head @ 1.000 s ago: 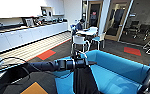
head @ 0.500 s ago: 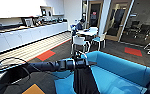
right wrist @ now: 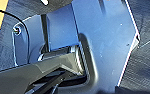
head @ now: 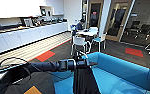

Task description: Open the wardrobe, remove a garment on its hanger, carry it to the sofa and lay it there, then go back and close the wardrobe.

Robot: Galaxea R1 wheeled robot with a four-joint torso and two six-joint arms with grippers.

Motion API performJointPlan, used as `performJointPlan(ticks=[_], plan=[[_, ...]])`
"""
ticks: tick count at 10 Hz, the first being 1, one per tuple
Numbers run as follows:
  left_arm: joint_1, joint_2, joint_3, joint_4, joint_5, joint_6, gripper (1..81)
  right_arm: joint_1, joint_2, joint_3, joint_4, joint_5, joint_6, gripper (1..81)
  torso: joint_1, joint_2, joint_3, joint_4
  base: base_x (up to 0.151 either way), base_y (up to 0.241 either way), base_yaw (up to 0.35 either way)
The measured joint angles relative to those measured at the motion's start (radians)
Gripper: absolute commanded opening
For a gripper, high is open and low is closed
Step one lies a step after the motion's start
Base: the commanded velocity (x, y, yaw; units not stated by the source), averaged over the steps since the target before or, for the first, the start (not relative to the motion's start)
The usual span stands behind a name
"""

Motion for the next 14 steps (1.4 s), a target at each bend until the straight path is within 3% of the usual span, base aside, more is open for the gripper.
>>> performJointPlan(ticks=[9,14], plan=[[0.104,0.04,-0.137,0.095,0.109,0.015,1.0,0.0,0.0,0.0,0.0,0.006,0.0,81.1,0.0,0.0,0.0,0.0,0.111,0.0,0.0],[0.164,0.045,-0.145,0.147,0.12,0.021,1.0,0.003,0.0,0.0,0.0,0.006,0.0,81.1,0.0,0.0,-0.007,0.0,0.0,0.0,0.0]])
